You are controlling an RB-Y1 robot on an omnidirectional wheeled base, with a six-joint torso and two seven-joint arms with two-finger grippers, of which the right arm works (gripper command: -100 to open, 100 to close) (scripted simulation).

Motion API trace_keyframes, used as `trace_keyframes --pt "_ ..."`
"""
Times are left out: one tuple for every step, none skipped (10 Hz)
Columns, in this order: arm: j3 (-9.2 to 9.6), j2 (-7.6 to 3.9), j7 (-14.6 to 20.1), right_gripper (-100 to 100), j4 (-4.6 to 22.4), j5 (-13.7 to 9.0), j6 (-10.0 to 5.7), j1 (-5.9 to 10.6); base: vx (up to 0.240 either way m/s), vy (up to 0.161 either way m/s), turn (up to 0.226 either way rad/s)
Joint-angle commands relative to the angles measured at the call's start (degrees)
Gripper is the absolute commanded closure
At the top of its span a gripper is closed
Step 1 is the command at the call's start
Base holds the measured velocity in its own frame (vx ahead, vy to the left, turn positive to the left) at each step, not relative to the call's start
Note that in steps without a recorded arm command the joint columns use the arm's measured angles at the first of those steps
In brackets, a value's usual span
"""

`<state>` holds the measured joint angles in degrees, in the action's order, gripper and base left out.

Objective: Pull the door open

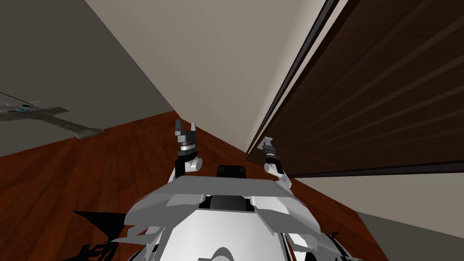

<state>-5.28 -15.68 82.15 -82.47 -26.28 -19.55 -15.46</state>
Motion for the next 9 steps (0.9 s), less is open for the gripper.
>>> trace_keyframes --pt "0.70 -0.99 1.08 100 -0.77 -0.06 -0.44 -0.38 -0.203 -0.069 0.146" --pt "0.60 -0.52 0.62 100 -0.18 -0.02 -0.08 -0.20 -0.081 -0.023 0.052" --pt "1.56 -1.37 1.57 100 -0.50 0.15 -0.46 -0.89 -0.147 -0.004 0.130" --pt "1.95 -1.87 2.06 100 -0.73 0.22 -0.75 -1.22 -0.214 -0.023 0.119" --pt "2.38 -2.43 2.61 100 -0.98 0.29 -1.07 -1.60 -0.214 -0.022 0.121" --pt "2.84 -3.03 3.18 100 -1.26 0.37 -1.42 -1.99 -0.221 -0.041 0.134" --pt "3.53 -3.94 4.06 100 -1.67 0.50 -1.94 -2.59 -0.270 -0.059 0.167" --pt "3.97 -4.51 4.61 100 -1.93 0.57 -2.27 -2.97 -0.241 -0.036 0.120" --pt "4.53 -5.25 5.33 100 -2.26 0.67 -2.69 -3.46 -0.249 -0.049 0.113"
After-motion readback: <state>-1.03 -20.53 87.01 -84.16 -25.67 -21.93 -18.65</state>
